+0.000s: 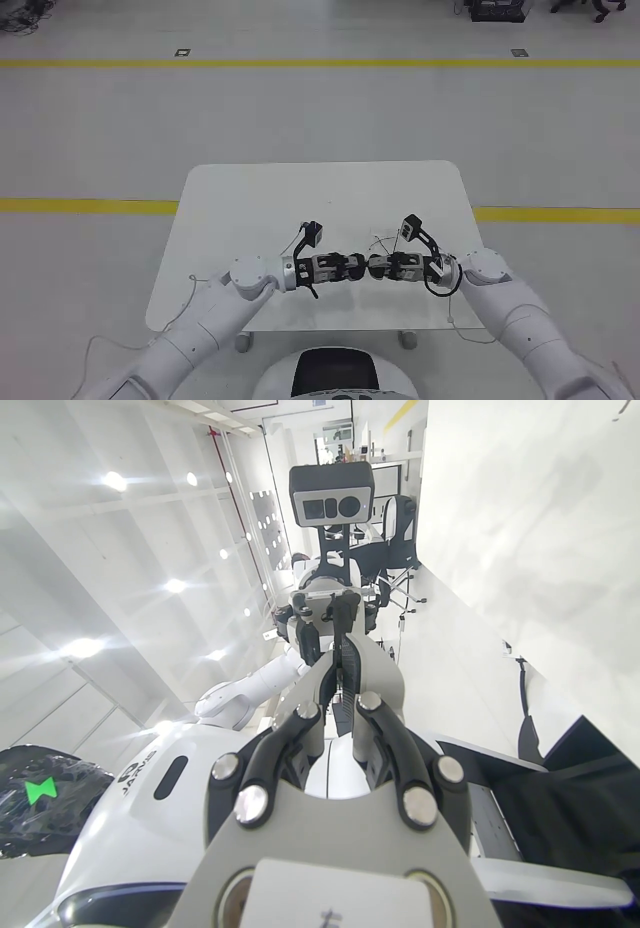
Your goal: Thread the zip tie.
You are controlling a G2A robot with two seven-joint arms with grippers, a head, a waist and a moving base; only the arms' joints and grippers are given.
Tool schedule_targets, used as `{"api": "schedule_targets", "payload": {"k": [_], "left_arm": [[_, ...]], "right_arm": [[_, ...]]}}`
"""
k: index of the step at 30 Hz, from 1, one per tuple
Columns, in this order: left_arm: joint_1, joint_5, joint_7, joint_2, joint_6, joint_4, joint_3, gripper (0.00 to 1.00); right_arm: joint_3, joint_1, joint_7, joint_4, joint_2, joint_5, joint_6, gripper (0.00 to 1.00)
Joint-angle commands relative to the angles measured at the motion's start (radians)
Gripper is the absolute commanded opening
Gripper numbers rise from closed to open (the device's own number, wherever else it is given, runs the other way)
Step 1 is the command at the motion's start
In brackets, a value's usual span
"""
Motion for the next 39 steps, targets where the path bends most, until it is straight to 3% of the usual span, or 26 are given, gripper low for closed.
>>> {"api": "schedule_targets", "payload": {"k": [1, 19, 39], "left_arm": [[-0.001, -0.001, -0.001, 0.0, 0.0, 0.002, 0.001, 0.08], [-0.006, -0.004, 0.004, -0.001, -0.002, 0.007, 0.011, 0.02], [-0.008, -0.007, 0.005, 0.002, -0.004, 0.005, 0.014, 0.1]], "right_arm": [[0.001, 0.0, 0.002, 0.001, -0.001, 0.0, 0.0, 0.0], [0.008, -0.001, 0.013, 0.002, -0.006, 0.001, -0.005, 0.0], [0.016, -0.003, 0.011, 0.002, -0.01, -0.008, 0.002, 0.0]]}}
